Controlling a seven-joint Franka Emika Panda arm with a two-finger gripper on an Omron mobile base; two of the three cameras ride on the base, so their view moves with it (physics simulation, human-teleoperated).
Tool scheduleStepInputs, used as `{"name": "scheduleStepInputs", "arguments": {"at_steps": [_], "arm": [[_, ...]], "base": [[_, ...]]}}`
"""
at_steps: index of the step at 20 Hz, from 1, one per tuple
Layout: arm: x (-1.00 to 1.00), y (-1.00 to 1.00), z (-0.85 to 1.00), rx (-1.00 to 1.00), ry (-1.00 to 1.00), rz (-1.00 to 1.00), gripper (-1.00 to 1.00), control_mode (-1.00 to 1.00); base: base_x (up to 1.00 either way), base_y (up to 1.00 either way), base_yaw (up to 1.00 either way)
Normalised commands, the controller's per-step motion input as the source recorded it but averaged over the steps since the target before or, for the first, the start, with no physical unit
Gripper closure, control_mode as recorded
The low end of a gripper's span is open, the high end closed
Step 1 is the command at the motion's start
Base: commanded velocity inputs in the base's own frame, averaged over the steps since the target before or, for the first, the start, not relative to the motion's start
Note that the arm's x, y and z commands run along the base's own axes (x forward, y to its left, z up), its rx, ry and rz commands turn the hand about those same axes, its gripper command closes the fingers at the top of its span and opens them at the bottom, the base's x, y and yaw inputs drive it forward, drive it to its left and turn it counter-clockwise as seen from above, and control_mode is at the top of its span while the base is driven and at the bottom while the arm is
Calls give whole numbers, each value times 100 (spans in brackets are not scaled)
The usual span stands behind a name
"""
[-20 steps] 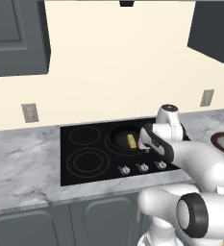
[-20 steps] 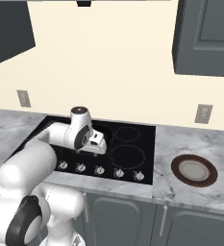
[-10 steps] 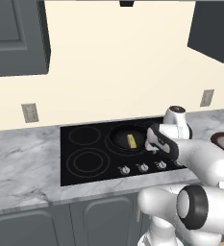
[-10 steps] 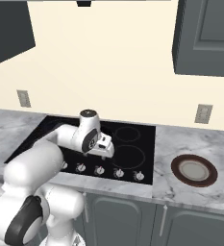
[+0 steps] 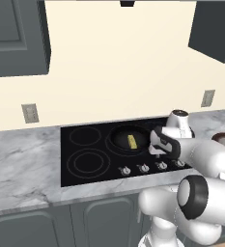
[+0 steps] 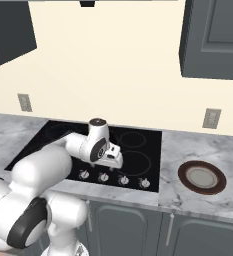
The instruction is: Pick up the butter stick and place it in the pan. Then turn on the burner for the pan.
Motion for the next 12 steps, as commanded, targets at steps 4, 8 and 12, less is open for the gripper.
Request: {"name": "scheduleStepInputs", "arguments": {"at_steps": [4,8,12], "arm": [[0,-7,-22,0,5,0,-100,-100],[-1,-5,-24,0,3,0,-100,-100],[0,-3,-25,0,0,0,-100,-100]], "base": [[0,0,0],[0,0,0],[0,0,0]]}}
